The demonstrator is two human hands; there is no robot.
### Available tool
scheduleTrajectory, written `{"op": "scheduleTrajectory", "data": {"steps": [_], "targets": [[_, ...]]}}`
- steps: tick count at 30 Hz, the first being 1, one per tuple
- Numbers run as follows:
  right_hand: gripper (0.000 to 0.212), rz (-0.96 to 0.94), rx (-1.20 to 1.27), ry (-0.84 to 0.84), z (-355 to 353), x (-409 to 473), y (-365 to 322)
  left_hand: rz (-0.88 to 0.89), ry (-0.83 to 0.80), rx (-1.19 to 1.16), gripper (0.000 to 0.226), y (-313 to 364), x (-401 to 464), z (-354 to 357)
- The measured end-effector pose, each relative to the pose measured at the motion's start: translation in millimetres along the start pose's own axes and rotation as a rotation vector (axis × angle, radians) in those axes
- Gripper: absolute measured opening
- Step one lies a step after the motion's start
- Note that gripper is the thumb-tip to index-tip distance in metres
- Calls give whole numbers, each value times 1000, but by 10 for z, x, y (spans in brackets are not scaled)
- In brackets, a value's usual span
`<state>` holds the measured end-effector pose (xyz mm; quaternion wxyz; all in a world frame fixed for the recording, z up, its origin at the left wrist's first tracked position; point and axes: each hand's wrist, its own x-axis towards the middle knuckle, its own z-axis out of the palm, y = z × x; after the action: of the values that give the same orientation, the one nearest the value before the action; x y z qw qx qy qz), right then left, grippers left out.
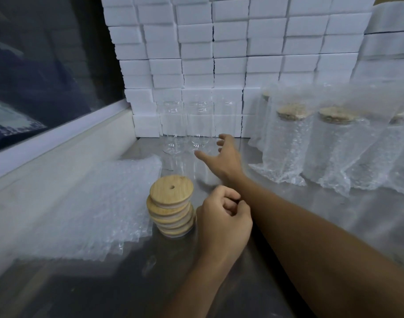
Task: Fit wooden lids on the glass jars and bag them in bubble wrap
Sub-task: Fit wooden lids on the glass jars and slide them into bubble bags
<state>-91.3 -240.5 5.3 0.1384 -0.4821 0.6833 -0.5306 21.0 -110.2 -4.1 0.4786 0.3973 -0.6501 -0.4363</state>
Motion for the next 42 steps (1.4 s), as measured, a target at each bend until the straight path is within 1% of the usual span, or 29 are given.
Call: {"op": "scheduleTrajectory", "data": {"steps": [5,13,18,24,26,28,31,34,37,39,40,41,42], "targets": [[96,-3,-19,-38,146,274,31,-2,18,-17,17,-2,20,42],[95,-38,-26,-63,249,478,34,15,20,-12,20,-19,18,40],[94,-31,-5,-65,164,336,50,39,7,48,22,-15,12,36],[87,-28,41,-81,-154,-109,45,78,-1,178,24,40,-31,20],[85,-25,62,-72,-296,-301,41,126,-2,220,25,88,-73,2],[83,-14,81,-69,-443,-491,35,219,-14,293,22,141,-141,-40],[80,10,129,-60,-656,-759,36,481,-17,466,9,266,-249,-122],[75,18,162,-71,-830,-976,51,746,82,581,6,452,-328,-200],[71,22,178,-57,-930,-1158,58,894,277,638,8,596,-291,-317],[76,37,181,-47,-970,-1273,54,905,399,650,7,633,-218,-444],[78,39,176,-45,-991,-1325,52,877,442,673,6,629,-172,-514],[80,38,171,-44,-1008,-1371,53,813,466,718,9,612,-128,-574],[82,37,168,-43,-1029,-1414,54,712,466,788,19,585,-91,-620]]}}
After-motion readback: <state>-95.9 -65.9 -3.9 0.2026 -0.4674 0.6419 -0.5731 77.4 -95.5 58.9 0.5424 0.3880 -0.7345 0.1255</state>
